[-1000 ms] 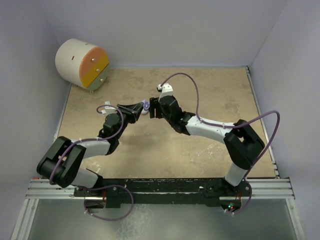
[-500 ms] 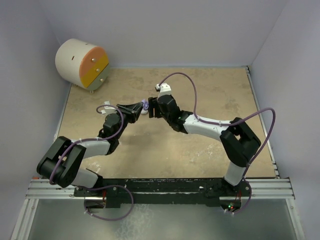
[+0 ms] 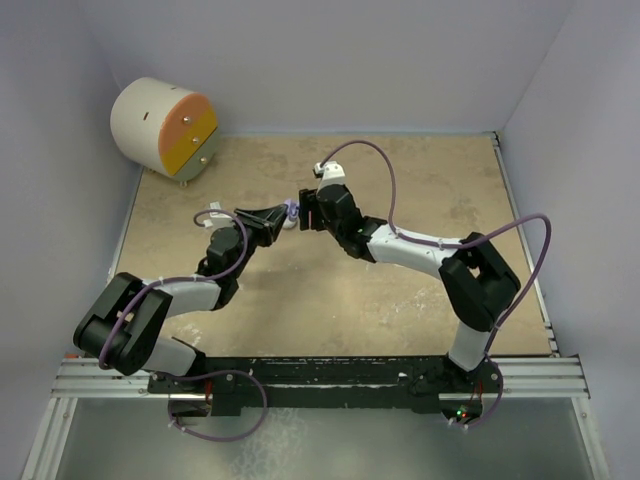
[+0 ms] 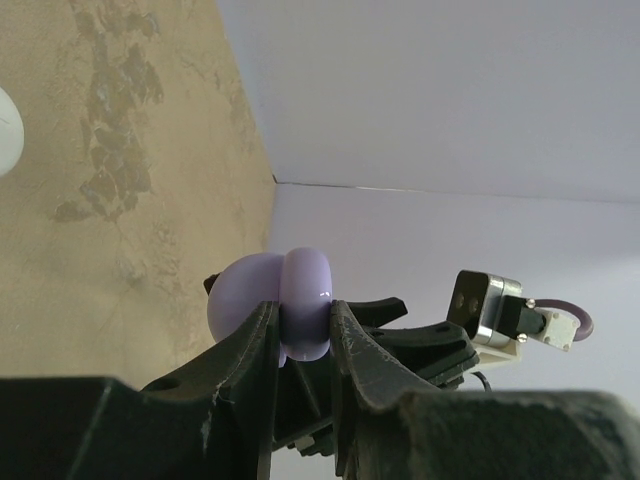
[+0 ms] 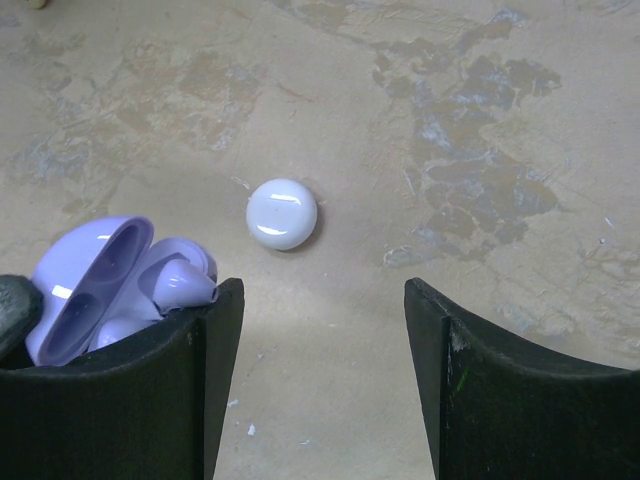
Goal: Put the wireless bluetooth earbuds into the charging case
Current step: Place the earbud in the charging case, then close the charging case.
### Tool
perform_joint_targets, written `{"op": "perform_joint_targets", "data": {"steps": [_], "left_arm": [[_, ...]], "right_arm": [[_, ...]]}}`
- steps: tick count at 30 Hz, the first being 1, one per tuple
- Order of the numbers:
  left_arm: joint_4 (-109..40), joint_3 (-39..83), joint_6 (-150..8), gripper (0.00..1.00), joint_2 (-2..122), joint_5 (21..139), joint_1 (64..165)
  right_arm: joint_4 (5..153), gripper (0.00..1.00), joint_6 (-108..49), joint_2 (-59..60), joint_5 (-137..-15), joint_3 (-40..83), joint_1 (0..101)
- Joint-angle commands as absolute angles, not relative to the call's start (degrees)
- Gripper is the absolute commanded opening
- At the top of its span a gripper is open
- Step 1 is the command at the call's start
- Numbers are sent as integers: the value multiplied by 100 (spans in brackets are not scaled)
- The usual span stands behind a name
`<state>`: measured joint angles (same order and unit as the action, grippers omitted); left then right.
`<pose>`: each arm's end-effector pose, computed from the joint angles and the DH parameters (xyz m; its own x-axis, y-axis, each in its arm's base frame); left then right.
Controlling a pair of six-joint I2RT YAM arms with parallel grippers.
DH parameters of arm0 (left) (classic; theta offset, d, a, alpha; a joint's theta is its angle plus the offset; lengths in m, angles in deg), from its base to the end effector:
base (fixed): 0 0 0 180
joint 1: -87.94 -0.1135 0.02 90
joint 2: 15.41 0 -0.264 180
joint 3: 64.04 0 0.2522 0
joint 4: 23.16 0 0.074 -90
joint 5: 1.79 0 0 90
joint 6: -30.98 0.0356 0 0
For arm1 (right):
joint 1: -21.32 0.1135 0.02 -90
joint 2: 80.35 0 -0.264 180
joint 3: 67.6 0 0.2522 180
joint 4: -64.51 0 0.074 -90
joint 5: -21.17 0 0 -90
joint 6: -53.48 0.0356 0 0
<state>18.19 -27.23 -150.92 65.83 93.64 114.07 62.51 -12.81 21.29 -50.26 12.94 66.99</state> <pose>0.2431 -0.1155 0.1920 -0.3518 -0.9357 0.0280 -0.0599 -0.0074 -0.9982 0.2949 0.2856 0.2460 -0.3975 0.1386 -0.9071 -0.3364 0.8977 0.2846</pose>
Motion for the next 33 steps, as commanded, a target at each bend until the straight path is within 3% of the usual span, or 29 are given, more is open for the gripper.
{"op": "perform_joint_targets", "data": {"steps": [1,17,24,33], "left_arm": [[2070,-2629,-14986,0,6537,9206,11503],[2010,-2593,-14984,0,6545,9252,11515],[1929,-2285,-15013,0,6559,9467,11511],[1974,-1926,-15329,0,6782,9762,11510]], "right_arm": [[6006,68,-1365,2141,-5018,1580,6640],[5996,69,-1438,2111,-5020,1574,6477],[5845,81,-1411,1689,-4834,1054,6425],[4554,97,-1919,653,-5321,-349,6421]]}}
